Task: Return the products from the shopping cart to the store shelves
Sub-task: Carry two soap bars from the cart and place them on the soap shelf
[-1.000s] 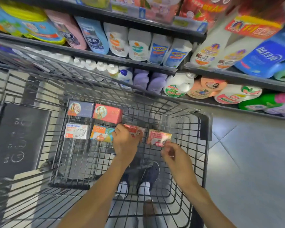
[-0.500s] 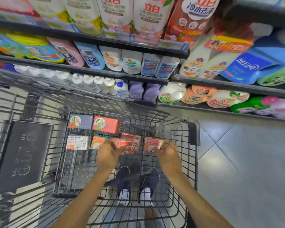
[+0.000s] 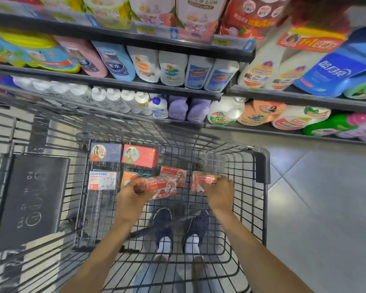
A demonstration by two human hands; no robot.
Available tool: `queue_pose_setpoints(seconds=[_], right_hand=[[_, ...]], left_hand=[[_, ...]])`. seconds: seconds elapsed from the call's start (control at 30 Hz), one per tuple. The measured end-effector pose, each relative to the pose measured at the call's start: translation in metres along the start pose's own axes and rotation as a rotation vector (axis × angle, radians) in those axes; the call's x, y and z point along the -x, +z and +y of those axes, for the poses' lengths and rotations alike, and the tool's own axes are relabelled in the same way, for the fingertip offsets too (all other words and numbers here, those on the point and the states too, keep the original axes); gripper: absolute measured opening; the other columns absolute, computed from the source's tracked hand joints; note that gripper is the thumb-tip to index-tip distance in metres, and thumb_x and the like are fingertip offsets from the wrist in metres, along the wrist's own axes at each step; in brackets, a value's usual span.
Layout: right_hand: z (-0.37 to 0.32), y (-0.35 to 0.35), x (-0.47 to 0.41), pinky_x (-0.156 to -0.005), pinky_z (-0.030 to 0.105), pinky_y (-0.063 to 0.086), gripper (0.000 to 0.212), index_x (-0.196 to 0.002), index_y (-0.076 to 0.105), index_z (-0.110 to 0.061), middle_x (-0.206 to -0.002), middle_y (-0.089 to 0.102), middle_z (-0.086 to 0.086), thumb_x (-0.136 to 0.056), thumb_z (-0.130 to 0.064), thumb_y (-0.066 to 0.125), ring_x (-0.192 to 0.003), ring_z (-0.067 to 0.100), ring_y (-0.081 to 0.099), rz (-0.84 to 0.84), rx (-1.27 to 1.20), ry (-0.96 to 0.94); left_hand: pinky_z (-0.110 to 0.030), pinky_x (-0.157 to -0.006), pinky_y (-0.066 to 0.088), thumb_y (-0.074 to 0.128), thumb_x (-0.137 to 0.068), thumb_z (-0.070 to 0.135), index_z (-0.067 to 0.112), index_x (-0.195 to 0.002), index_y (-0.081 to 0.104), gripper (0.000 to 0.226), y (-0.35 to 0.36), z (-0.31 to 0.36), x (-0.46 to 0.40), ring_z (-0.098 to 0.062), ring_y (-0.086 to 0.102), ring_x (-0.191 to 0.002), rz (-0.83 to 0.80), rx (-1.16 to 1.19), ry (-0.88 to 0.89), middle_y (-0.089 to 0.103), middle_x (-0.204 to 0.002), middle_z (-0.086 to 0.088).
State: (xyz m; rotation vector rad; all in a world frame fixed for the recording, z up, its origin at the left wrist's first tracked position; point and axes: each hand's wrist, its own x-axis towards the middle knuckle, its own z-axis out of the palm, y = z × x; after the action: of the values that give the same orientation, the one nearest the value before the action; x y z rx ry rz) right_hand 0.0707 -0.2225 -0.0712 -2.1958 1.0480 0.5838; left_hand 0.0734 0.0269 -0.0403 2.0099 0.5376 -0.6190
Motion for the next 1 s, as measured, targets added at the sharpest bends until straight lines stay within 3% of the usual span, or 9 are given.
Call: queue_pose_setpoints(seconds=[0.13, 0.23, 0.43, 0.5, 0.6, 0.73, 0.8, 0.9, 1.0], right_hand=[[0.002, -0.006, 0.006, -0.091, 0.038, 0.046, 0.042, -0.101, 0.06, -0.008, -0.107, 0.057, 0.009, -0.078, -0.036, 0.081, -0.107, 0.025, 0.049, 0.029, -0.043, -0.054], [0.005, -0.015, 0.014, -0.072, 0.033, 0.051, 0.026, -0.097, 0.064, -0.019, -0.093, 0.065, 0.002, -0.08, -0.032, 0.08, -0.091, 0.022, 0.062, 0.011, -0.082, -0.096], [-0.012, -0.066, 0.055, -0.053, 0.011, 0.043, 0.012, -0.091, 0.068, -0.021, -0.082, 0.068, -0.009, -0.084, -0.025, 0.077, -0.069, 0.007, 0.064, -0.016, -0.206, -0.178], [-0.015, -0.082, 0.066, -0.055, 0.013, 0.05, 0.011, -0.083, 0.066, -0.023, -0.076, 0.07, -0.011, -0.085, -0.018, 0.076, -0.068, 0.011, 0.068, -0.05, -0.259, -0.198], [-0.023, -0.123, 0.088, -0.076, 0.037, 0.058, 0.011, -0.084, 0.068, -0.023, -0.081, 0.072, -0.004, -0.086, -0.015, 0.075, -0.079, 0.02, 0.069, -0.081, -0.375, -0.237], [-0.035, -0.198, 0.132, -0.069, 0.011, 0.047, 0.018, -0.092, 0.067, -0.024, -0.077, 0.067, -0.014, -0.081, -0.025, 0.082, -0.07, -0.009, 0.062, -0.006, -0.447, -0.326], [-0.036, -0.228, 0.146, -0.07, 0.014, 0.049, 0.017, -0.089, 0.07, -0.022, -0.072, 0.069, -0.011, -0.079, -0.015, 0.083, -0.064, -0.009, 0.061, 0.003, -0.5, -0.347], [-0.035, -0.3, 0.187, -0.065, 0.008, 0.047, 0.021, -0.098, 0.072, -0.011, -0.079, 0.07, -0.002, -0.08, -0.001, 0.078, -0.066, -0.007, 0.062, 0.031, -0.587, -0.378], [-0.026, -0.363, 0.219, -0.061, 0.005, 0.046, 0.027, -0.102, 0.071, -0.011, -0.08, 0.073, 0.0, -0.078, -0.001, 0.08, -0.065, -0.004, 0.065, 0.116, -0.715, -0.394]], left_hand=[[-0.017, -0.074, 0.054, 0.084, -0.079, 0.024, 0.025, -0.102, 0.073, 0.026, -0.003, 0.009, 0.002, 0.006, 0.068, -0.081, -0.033, 0.034, -0.037, 0.077, -0.089, 0.013], [-0.03, -0.082, 0.059, 0.084, -0.078, 0.02, 0.023, -0.097, 0.072, 0.023, -0.007, 0.02, 0.004, 0.001, 0.07, -0.079, -0.057, 0.051, -0.025, 0.076, -0.083, 0.012], [-0.027, -0.087, 0.057, 0.084, -0.077, 0.019, 0.008, -0.112, 0.07, 0.04, -0.025, 0.062, 0.027, 0.001, 0.071, -0.079, -0.086, 0.058, 0.064, 0.075, -0.081, 0.013], [-0.02, -0.083, 0.056, 0.085, -0.075, 0.019, 0.011, -0.113, 0.071, 0.041, -0.032, 0.076, 0.033, 0.003, 0.069, -0.074, -0.087, 0.051, 0.086, 0.073, -0.075, 0.019], [-0.012, -0.075, 0.054, 0.087, -0.073, 0.019, 0.016, -0.109, 0.071, 0.04, -0.045, 0.11, 0.052, 0.008, 0.066, -0.071, -0.095, 0.062, 0.137, 0.071, -0.071, 0.024], [-0.01, -0.072, 0.054, 0.084, -0.075, 0.013, 0.029, -0.1, 0.066, 0.034, -0.067, 0.173, 0.096, 0.008, 0.069, -0.074, -0.131, 0.051, 0.272, 0.073, -0.072, 0.024], [-0.011, -0.067, 0.054, 0.084, -0.076, 0.015, 0.031, -0.101, 0.066, 0.034, -0.075, 0.198, 0.113, 0.009, 0.069, -0.073, -0.159, 0.035, 0.301, 0.074, -0.076, 0.026], [-0.017, -0.063, 0.056, 0.088, -0.074, 0.023, 0.036, -0.107, 0.067, 0.041, -0.085, 0.258, 0.153, 0.0, 0.072, -0.075, -0.193, 0.011, 0.39, 0.077, -0.087, 0.009], [-0.024, -0.068, 0.058, 0.089, -0.073, 0.025, 0.038, -0.105, 0.067, 0.04, -0.083, 0.315, 0.191, -0.002, 0.073, -0.079, -0.265, 0.03, 0.489, 0.076, -0.086, 0.02]])
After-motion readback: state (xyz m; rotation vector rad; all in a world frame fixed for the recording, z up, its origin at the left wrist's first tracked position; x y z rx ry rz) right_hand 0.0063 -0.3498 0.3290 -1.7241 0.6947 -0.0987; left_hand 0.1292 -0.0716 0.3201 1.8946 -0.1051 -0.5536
